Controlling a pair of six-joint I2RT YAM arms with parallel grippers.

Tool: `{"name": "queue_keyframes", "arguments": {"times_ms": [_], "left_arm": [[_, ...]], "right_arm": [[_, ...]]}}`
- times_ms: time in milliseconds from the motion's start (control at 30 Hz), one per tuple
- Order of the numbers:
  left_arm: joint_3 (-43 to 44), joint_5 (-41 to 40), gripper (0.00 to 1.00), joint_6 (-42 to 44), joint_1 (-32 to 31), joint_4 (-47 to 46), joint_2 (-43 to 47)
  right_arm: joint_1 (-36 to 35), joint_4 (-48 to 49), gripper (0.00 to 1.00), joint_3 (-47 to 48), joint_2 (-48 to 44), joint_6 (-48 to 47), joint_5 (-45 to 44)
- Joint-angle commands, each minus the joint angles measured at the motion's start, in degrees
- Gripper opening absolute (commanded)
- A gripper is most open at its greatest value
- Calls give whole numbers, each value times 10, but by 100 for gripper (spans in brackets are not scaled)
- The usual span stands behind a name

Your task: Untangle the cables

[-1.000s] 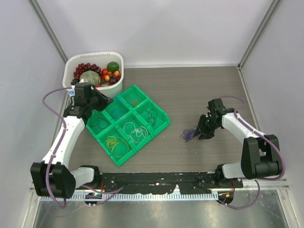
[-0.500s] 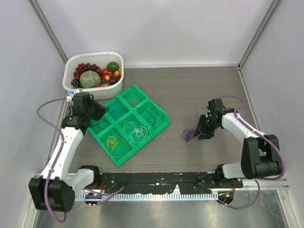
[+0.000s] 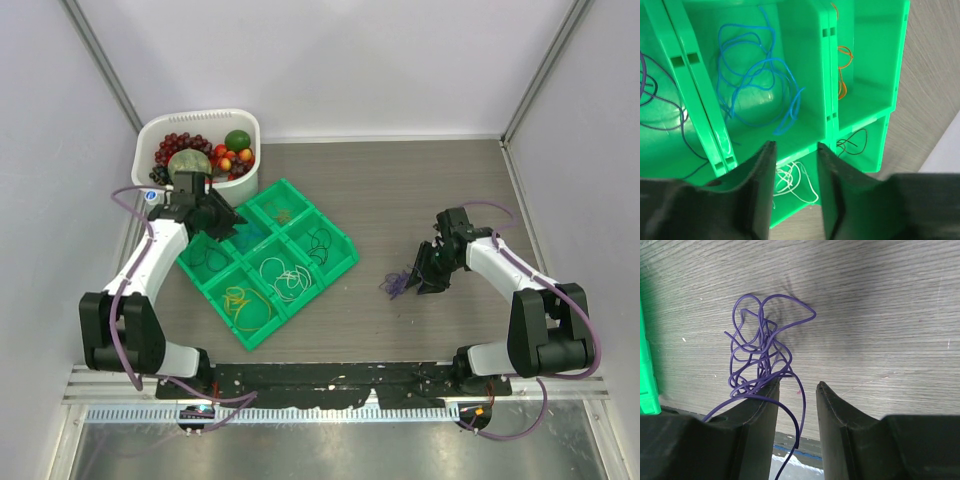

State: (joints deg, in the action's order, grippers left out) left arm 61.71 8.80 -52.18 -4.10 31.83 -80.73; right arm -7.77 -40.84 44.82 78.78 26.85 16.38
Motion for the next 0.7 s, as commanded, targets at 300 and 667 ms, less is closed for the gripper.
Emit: {"name": "queue_keyframes", "arguments": {"times_ms": [300,667], "left_arm": [[-48,67,68,29,-10,97,193],[-200,23,68,-166,-240,58,405]], "right_arm": [[-3,-36,41,93,-10,-21,-85],[-42,-16,41,125,99,-29,-106]]}}
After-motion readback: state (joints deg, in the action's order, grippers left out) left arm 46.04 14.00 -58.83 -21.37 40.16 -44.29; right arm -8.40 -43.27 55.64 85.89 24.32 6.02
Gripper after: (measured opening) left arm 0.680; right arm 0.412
